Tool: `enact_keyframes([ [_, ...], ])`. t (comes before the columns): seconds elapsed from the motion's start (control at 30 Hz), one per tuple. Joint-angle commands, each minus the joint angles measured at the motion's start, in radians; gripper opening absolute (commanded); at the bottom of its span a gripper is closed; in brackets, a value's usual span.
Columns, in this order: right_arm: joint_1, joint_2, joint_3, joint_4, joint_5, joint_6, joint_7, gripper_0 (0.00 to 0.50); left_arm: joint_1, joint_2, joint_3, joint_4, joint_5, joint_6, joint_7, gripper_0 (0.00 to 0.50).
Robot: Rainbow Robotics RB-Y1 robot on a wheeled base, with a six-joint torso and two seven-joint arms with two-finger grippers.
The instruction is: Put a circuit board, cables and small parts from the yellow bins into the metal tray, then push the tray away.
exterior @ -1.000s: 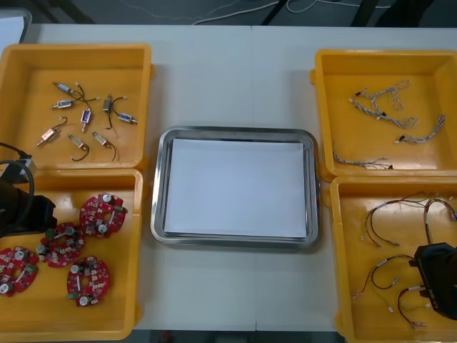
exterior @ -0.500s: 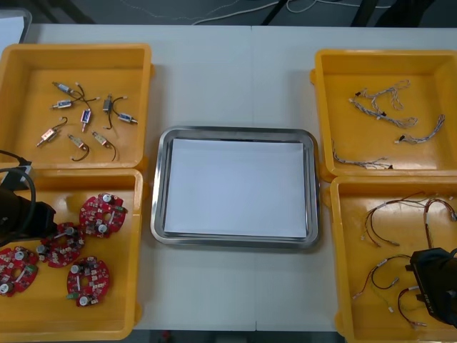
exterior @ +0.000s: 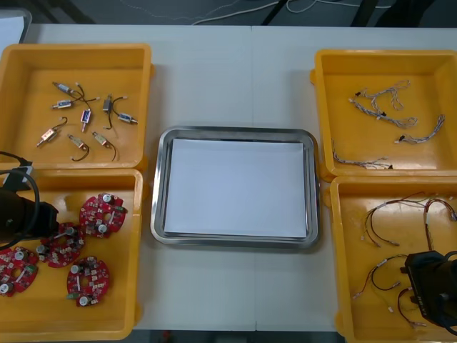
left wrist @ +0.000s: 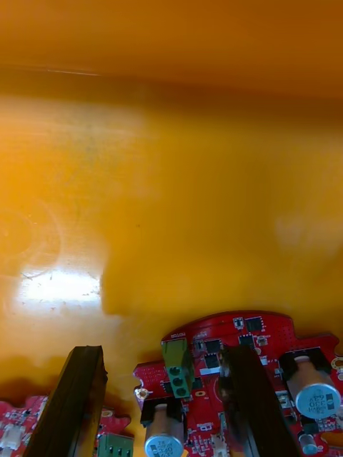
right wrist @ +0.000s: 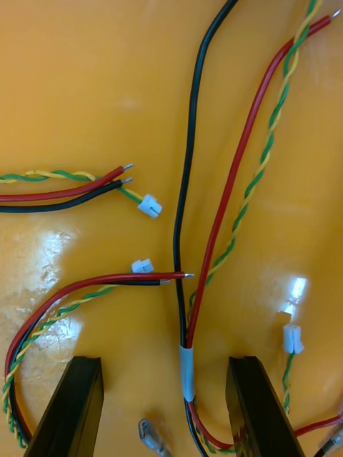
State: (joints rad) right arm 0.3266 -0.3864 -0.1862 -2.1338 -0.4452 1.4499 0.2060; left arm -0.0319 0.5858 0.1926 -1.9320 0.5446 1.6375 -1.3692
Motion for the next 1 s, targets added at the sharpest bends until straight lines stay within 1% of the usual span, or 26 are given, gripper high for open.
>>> enact_keyframes([
  [0.03,0.034,0.017,0.025,-0.006,0.011,-0.014,-0.054,0.500,0.036,-0.027,-0.005,-0.013,-0.021,-0.015,0.047,0.467],
  [0.27,0.029,0.017,0.031,0.029,0.013,-0.045,-0.057,0.500,0.059,-0.037,0.001,-0.031,-0.029,-0.027,0.035,0.462],
  [0.33,0.031,0.017,0.030,0.031,0.014,-0.045,-0.057,0.500,0.069,-0.037,0.002,-0.039,-0.028,-0.028,0.033,0.452],
  [0.4,0.031,0.017,0.030,0.031,0.013,-0.043,-0.060,0.500,0.076,-0.037,0.004,-0.047,-0.026,-0.028,0.030,0.437],
  [0.47,0.029,0.017,0.030,0.031,0.014,-0.042,-0.062,0.500,0.083,-0.037,0.005,-0.053,-0.026,-0.028,0.032,0.400],
  [0.5,0.029,0.015,0.030,0.031,0.016,-0.042,-0.063,0.424,0.084,-0.037,0.005,-0.056,-0.026,-0.027,0.032,0.366],
  [0.53,0.029,0.015,0.030,0.031,0.016,-0.042,-0.063,0.322,0.086,-0.037,0.007,-0.058,-0.025,-0.025,0.032,0.335],
  [0.57,0.028,0.015,0.030,0.031,0.017,-0.042,-0.063,0.256,0.086,-0.037,0.008,-0.059,-0.025,-0.025,0.033,0.305],
  [0.6,0.028,0.017,0.030,0.031,0.019,-0.042,-0.063,0.175,0.087,-0.037,0.008,-0.059,-0.023,-0.025,0.033,0.254],
  [0.63,0.026,0.015,0.030,0.031,0.020,-0.042,-0.063,0.122,0.087,-0.037,0.010,-0.062,-0.023,-0.024,0.035,0.214],
  [0.67,0.025,0.015,0.030,0.031,0.020,-0.042,-0.062,0.058,0.089,-0.037,0.010,-0.064,-0.023,-0.024,0.036,0.185],
  [0.7,0.023,0.014,0.030,0.031,0.022,-0.042,-0.060,0.013,0.089,-0.035,0.011,-0.065,-0.023,-0.024,0.039,0.184],
  [0.73,0.022,0.014,0.030,0.031,0.022,-0.042,-0.057,0.000,0.089,-0.037,0.011,-0.067,-0.021,-0.024,0.039,0.189],
  [0.77,0.022,0.012,0.030,0.031,0.022,-0.042,-0.057,0.000,0.087,-0.035,0.011,-0.067,-0.021,-0.024,0.039,0.191],
  [0.8,0.019,0.011,0.030,0.031,0.023,-0.040,-0.056,0.000,0.089,-0.037,0.011,-0.067,-0.021,-0.024,0.039,0.159],
  [0.83,0.015,0.009,0.028,0.031,0.023,-0.039,-0.054,0.000,0.089,-0.037,0.011,-0.068,-0.021,-0.024,0.039,0.095],
  [0.87,0.012,0.008,0.027,0.031,0.023,-0.034,-0.053,0.000,0.089,-0.037,0.011,-0.068,-0.021,-0.024,0.042,0.006],
  [1.0,-0.012,-0.003,0.022,0.031,0.023,-0.008,-0.049,0.000,0.089,-0.035,0.013,-0.070,-0.020,-0.021,0.050,0.000],
])
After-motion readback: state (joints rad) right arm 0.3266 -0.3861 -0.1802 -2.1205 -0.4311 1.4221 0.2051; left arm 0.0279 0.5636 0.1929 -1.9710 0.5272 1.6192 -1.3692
